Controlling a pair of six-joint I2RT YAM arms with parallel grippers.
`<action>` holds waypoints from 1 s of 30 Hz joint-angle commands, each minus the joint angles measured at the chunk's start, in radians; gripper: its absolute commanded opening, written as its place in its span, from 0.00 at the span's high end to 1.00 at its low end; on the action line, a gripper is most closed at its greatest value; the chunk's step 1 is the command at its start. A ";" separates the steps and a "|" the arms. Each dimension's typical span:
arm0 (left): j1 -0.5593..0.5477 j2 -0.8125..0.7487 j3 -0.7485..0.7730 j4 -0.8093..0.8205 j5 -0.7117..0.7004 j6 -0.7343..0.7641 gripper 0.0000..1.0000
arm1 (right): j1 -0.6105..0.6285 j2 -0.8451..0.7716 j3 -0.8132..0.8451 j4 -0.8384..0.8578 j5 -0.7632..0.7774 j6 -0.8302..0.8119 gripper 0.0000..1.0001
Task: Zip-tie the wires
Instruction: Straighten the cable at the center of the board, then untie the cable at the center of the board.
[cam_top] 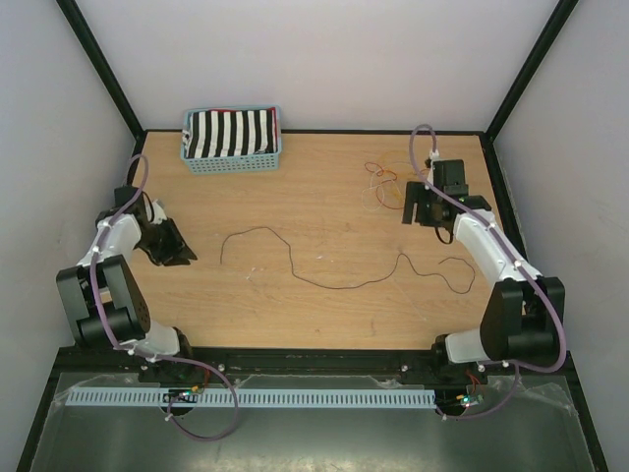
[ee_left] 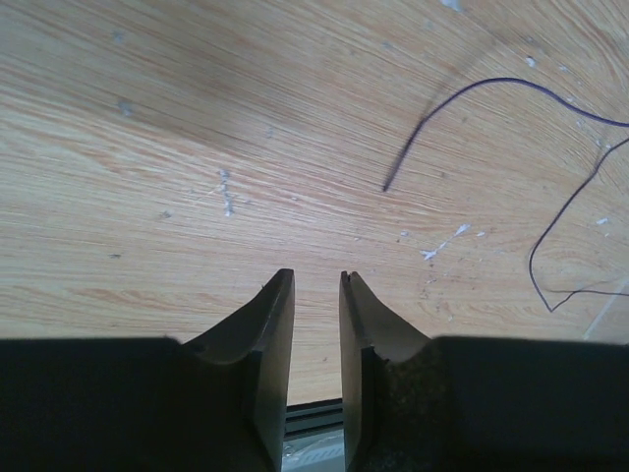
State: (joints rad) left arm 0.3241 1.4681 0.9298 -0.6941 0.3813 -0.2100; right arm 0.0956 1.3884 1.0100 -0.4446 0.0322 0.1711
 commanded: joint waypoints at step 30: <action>-0.282 -0.270 0.317 -0.001 0.092 0.015 0.13 | 0.015 0.735 0.662 0.217 -0.069 0.356 0.21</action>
State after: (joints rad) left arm 0.0521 1.2297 1.2076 -0.6880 0.4473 -0.2058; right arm 0.1051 2.0834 1.6176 -0.2447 -0.0814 0.4637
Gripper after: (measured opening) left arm 0.873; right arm 0.796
